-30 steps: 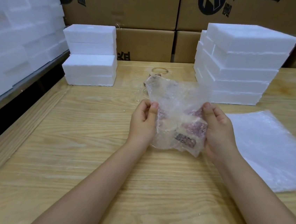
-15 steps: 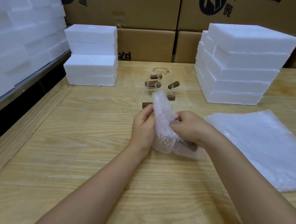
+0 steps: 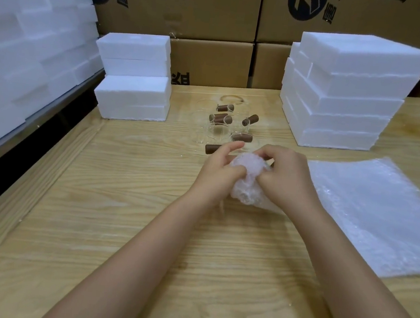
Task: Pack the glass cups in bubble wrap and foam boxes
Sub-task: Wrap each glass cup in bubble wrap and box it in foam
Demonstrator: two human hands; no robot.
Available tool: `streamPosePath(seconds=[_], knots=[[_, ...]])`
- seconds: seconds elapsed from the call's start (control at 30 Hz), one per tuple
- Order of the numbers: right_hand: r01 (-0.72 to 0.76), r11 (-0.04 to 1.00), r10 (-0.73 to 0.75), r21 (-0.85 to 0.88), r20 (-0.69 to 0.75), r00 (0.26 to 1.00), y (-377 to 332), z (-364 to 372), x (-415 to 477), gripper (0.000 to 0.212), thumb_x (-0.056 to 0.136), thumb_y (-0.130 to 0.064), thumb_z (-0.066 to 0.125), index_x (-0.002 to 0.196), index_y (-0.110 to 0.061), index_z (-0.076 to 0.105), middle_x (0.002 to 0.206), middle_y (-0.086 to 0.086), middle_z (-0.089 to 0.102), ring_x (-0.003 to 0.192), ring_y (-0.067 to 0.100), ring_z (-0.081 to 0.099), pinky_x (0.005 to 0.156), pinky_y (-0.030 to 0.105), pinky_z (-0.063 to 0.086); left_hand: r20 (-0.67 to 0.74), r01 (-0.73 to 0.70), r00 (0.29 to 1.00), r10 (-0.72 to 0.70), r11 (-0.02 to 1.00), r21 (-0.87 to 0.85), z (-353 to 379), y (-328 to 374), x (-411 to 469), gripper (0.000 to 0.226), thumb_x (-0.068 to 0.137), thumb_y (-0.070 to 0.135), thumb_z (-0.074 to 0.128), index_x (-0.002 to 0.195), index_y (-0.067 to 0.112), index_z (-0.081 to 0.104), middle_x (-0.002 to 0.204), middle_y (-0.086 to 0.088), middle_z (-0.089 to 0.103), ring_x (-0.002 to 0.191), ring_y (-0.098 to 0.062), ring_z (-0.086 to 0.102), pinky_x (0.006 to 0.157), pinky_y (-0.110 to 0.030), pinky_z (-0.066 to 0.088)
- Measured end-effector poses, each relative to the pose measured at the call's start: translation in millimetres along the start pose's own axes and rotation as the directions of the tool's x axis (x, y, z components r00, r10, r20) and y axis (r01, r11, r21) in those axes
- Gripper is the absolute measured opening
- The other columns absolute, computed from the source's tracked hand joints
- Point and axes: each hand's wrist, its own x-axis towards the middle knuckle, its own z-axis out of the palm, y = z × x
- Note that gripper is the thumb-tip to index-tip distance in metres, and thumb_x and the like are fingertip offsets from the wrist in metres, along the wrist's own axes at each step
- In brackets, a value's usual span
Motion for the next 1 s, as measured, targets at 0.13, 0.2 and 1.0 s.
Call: streamPosePath(seconds=[0.13,0.2,1.0], knots=[[-0.076,0.924,0.039,0.374,0.105,0.994,-3.5,-1.9,-2.6,0.016,0.070,-0.024,0.058,0.082,-0.023,0.068,0.092,-0.001,0.064,0.080,0.010,0.057,0.071,0.028,0.044,-0.074,-0.024,0.997,0.022,0.999,-0.022,-3.6,-6.8,1.0,0.062,0.075,-0.022,0.038,0.117,0.012,0.067,0.110,-0.008,0.070,0.099,-0.023,0.068,0.073,-0.032,0.059],[-0.224,0.835,0.055,0.503,0.329,0.943,-0.1,-7.1,-0.6,0.027,0.069,-0.028,0.057,0.095,-0.029,0.066,0.102,-0.001,0.062,0.093,0.010,0.059,0.081,0.029,0.045,-0.147,-0.087,0.986,0.078,0.995,-0.054,-4.9,-10.0,1.2,0.065,0.070,-0.026,0.037,0.105,0.017,0.072,0.104,-0.005,0.071,0.096,-0.022,0.068,0.064,-0.027,0.058],[-0.081,0.982,0.061,0.170,0.124,0.990,-11.6,15.9,-13.5,0.055,0.076,-0.049,0.054,0.120,-0.017,0.058,0.110,0.001,0.066,0.103,0.022,0.060,0.089,0.040,0.047,-0.365,-0.265,0.893,0.262,0.963,0.043,6.4,-24.6,-5.2,0.064,0.073,-0.013,0.054,0.107,0.041,0.058,0.110,0.016,0.063,0.099,0.005,0.061,0.081,-0.012,0.049]])
